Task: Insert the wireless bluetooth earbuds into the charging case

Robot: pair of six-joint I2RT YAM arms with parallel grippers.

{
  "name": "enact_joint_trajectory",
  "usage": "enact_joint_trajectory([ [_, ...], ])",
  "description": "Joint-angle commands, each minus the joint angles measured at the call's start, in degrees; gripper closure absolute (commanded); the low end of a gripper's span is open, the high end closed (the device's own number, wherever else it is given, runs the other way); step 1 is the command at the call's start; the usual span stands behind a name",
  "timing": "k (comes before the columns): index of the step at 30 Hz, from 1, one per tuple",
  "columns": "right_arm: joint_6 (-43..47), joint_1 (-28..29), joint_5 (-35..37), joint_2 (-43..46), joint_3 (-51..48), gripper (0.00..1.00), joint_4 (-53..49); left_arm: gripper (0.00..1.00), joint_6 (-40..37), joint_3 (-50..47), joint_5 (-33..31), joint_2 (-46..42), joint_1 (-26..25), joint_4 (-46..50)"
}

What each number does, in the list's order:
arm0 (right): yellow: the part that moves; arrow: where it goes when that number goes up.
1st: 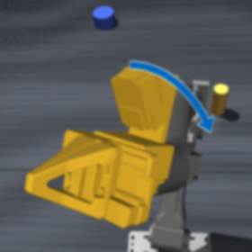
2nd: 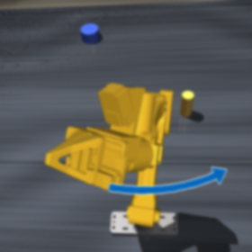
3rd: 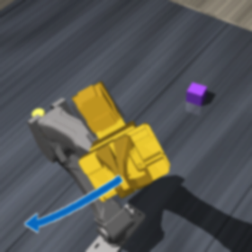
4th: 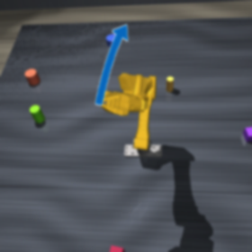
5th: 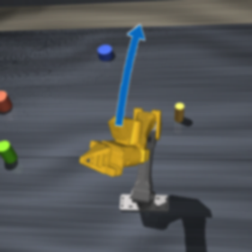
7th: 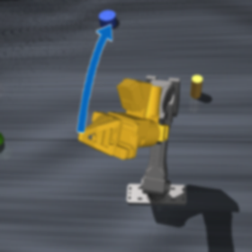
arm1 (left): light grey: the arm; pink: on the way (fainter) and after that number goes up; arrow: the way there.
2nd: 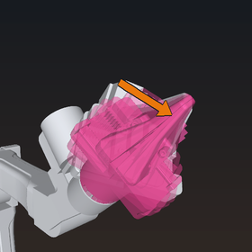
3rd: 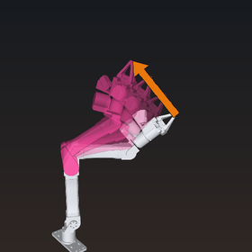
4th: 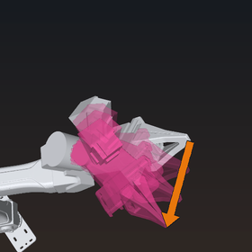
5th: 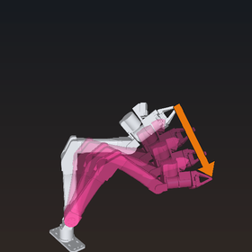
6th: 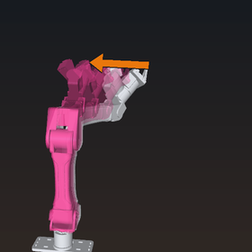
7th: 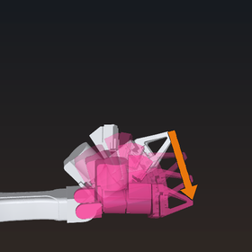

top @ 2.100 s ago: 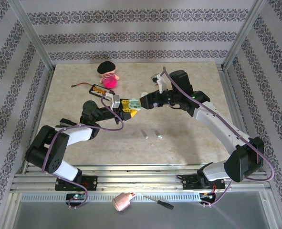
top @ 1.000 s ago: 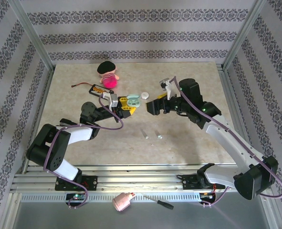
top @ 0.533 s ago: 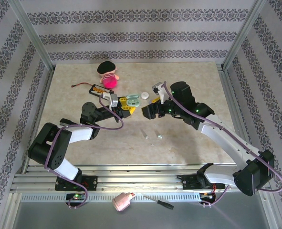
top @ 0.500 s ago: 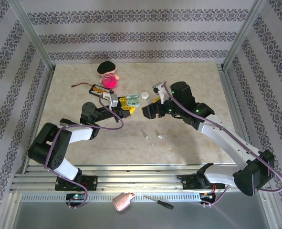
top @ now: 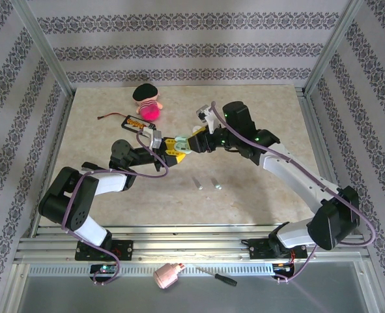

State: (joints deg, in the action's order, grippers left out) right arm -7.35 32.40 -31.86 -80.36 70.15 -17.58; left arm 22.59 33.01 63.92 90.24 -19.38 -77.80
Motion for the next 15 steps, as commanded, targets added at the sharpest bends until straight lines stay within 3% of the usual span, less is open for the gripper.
enact_joint_trajectory([
  [1,2.3,-0.4,-5.4,-1.0,2.3,0.64,1.6,0.74,3.3,1.4,4.0,-1.9,0.5,-3.9],
  [10,6.0,-0.7,-11.3,-0.4,1.5,0.94,1.2,0.74,3.5,1.7,3.8,-2.0,0.5,-3.9],
  [15,8.3,-0.1,-9.4,0.6,0.6,1.0,1.9,0.71,3.9,1.9,3.7,-1.9,0.4,-3.9],
])
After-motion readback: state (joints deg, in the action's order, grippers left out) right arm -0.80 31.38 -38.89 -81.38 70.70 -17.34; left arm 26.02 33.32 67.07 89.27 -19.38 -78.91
